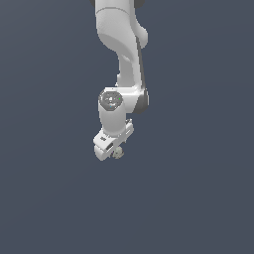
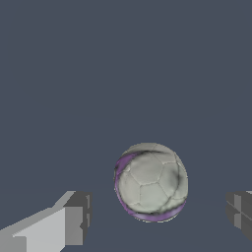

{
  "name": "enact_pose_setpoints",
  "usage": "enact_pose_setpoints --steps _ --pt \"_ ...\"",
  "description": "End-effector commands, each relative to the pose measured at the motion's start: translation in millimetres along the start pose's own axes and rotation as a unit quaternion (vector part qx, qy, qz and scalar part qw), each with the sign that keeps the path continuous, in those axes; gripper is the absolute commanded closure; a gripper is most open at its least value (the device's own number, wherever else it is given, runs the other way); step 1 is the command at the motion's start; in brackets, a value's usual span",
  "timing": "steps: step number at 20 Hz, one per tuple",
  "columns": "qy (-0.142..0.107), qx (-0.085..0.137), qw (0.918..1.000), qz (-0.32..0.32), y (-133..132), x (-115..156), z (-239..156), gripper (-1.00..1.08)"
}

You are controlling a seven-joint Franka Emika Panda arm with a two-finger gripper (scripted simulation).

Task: Pick up the object and move it to a goal position.

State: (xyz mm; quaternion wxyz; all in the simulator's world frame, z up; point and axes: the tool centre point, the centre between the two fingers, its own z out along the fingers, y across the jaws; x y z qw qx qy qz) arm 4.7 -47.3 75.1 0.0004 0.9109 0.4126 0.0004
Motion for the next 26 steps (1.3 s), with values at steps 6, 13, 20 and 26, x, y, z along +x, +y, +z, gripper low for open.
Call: enact_pose_setpoints --steps 6,13,20,26 --pt "0.000 0.001 1.0000 -0.002 -1.0 -0.7 34.4 -0.92" --pt "0.000 0.001 1.0000 -0.002 -0.1 -0.2 38.6 1.08" --pt "0.000 0.001 1.0000 -0.002 -0.1 -0.2 38.6 1.08" --pt "0.000 0.000 1.0000 -0.001 -1.7 0.0 31.9 1.08"
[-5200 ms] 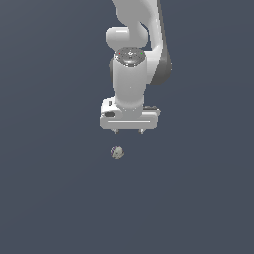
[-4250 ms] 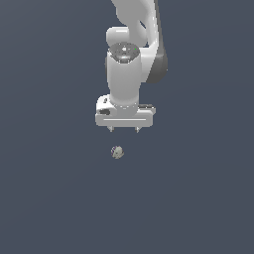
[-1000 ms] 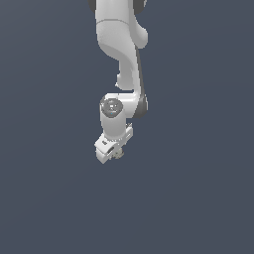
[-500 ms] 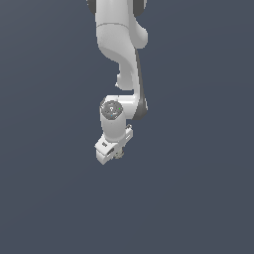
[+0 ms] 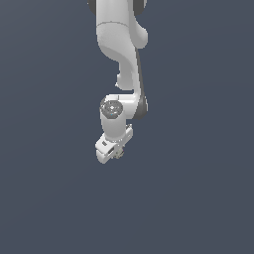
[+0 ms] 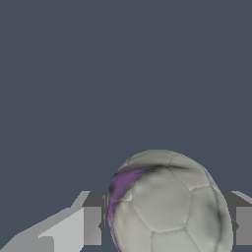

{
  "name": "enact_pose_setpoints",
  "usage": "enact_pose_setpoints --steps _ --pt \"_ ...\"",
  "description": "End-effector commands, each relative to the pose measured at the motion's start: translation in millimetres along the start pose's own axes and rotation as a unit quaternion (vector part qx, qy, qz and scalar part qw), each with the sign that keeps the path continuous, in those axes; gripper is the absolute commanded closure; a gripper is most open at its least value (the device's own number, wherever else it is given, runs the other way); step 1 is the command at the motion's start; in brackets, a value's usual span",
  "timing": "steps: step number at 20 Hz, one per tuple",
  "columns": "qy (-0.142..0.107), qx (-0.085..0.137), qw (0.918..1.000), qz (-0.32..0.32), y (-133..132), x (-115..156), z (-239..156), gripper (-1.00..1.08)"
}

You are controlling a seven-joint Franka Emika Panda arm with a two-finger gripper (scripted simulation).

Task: Pick up the object and move it to a goal position.

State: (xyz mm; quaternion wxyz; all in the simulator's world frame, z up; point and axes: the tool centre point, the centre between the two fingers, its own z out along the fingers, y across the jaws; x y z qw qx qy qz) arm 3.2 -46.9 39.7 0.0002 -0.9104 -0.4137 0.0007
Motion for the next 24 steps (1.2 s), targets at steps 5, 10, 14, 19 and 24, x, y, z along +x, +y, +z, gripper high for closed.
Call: enact_pose_setpoints --steps 5,10,14,19,24 --pt "0.000 -0.001 1.0000 0.000 -6.7 2.0 -21.5 1.08" --pt "0.000 -0.001 1.0000 0.000 -17.5 4.2 -52.5 1.08" --pt "0.000 -0.001 1.0000 0.000 -29.5 6.7 -87.3 1.08" --pt "0.000 -0.001 1.0000 -0.001 -48.0 10.9 -141.0 1.08" --pt "0.000 -0.001 1.0000 -0.001 -67.8 15.7 -199.9 1.08"
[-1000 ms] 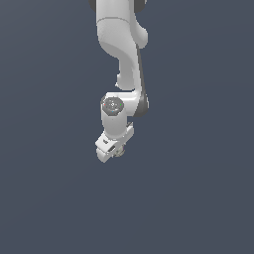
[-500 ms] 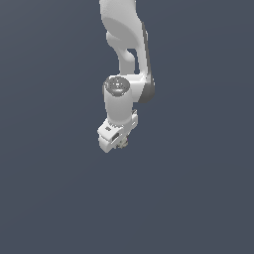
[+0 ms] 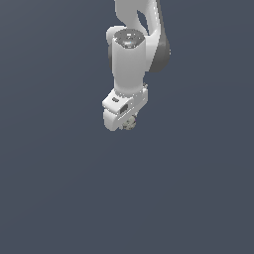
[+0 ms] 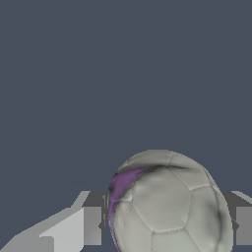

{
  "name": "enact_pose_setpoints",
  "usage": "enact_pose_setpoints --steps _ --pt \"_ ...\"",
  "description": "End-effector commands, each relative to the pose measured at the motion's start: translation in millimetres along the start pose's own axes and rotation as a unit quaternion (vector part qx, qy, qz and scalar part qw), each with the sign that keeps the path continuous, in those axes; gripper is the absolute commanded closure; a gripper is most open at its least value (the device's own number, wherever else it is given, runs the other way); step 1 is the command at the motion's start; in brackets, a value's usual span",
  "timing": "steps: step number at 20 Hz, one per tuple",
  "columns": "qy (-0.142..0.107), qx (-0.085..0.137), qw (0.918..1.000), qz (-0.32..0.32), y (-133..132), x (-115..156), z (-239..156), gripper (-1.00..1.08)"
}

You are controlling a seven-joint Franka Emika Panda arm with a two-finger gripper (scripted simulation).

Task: Pick up the object and move it to a goal position.

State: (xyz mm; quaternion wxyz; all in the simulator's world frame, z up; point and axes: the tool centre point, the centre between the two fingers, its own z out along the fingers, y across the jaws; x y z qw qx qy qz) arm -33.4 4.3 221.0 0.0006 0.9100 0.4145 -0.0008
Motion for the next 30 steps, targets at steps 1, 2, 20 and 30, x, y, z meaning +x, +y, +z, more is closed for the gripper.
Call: enact_pose_setpoints --steps 1,2,20,30 --pt "0.000 0.000 1.0000 0.000 -10.2 2.4 -30.5 1.08" --pt "0.000 0.000 1.0000 0.000 -14.1 3.4 -42.3 1.08" --pt "0.001 0.000 1.0000 0.000 -62.6 19.7 -203.5 1.08" --pt "0.001 0.000 1.0000 0.000 -66.5 23.2 -222.7 1.08"
